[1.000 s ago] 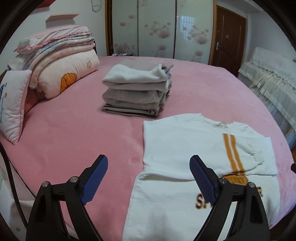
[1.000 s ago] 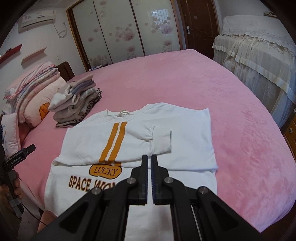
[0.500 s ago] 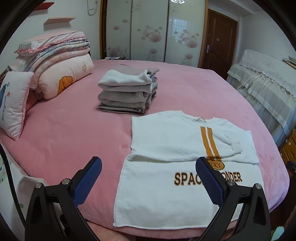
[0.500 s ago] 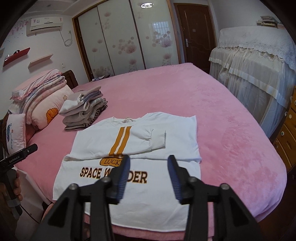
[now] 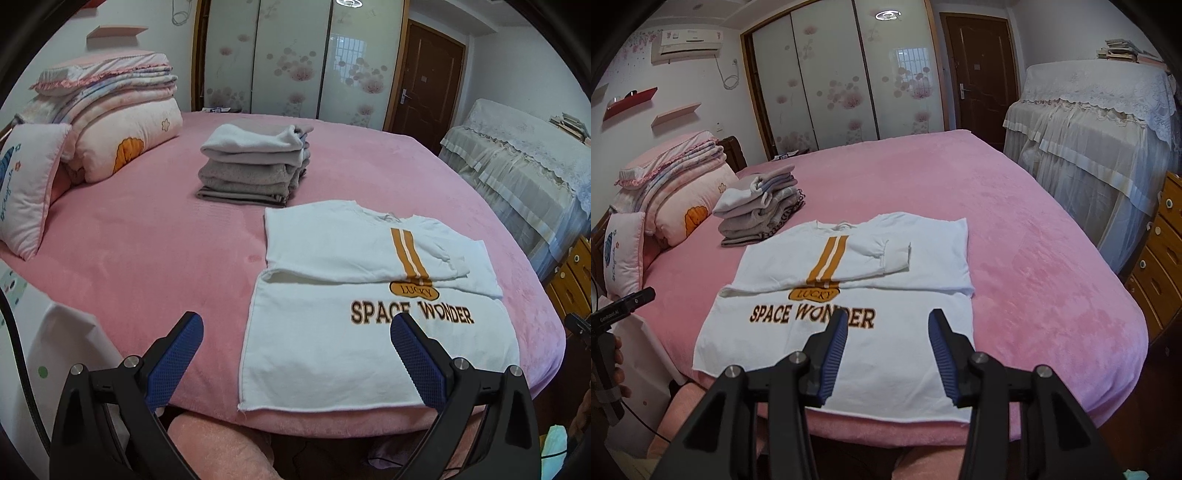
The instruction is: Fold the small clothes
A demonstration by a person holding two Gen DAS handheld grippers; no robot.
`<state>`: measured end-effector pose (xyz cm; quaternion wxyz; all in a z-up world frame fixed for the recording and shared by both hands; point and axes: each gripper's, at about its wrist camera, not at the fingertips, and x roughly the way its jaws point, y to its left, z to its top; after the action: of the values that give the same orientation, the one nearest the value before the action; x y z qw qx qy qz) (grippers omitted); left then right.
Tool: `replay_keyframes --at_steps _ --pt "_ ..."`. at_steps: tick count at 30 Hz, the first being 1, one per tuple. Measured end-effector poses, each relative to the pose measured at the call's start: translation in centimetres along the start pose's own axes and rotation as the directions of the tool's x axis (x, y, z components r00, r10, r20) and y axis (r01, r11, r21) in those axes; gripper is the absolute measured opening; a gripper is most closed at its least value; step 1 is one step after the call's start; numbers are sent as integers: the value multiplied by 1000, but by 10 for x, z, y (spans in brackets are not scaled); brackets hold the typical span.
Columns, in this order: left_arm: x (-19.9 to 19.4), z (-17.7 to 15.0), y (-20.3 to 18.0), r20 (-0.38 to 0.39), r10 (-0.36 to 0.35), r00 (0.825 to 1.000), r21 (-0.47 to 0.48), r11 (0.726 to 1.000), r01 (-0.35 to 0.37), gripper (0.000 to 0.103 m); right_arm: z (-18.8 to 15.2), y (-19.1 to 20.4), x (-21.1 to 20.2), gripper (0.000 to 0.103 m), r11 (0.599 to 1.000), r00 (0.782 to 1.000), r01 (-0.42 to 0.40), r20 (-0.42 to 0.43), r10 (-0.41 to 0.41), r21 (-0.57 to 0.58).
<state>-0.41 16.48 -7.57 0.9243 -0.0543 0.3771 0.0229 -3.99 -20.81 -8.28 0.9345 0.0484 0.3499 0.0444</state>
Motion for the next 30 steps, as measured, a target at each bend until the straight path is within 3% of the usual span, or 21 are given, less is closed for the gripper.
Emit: replay_keyframes --at_steps 10,17,26,30 --pt "72 -52 26 -165 -28 986 31 999 33 101 -50 -38 45 46 1000 987 26 -159 -26 -3" --pt "106 -77 56 -275 -89 957 -104 993 62 93 -86 -80 81 46 993 955 31 -296 4 113" --pt "136 -95 74 -355 -217 909 -225 964 142 82 -99 -105 106 45 970 934 -37 -336 118 240" --pt "144 -98 77 -363 -251 897 -255 953 164 80 -103 -106 116 45 964 925 -52 -352 144 259"
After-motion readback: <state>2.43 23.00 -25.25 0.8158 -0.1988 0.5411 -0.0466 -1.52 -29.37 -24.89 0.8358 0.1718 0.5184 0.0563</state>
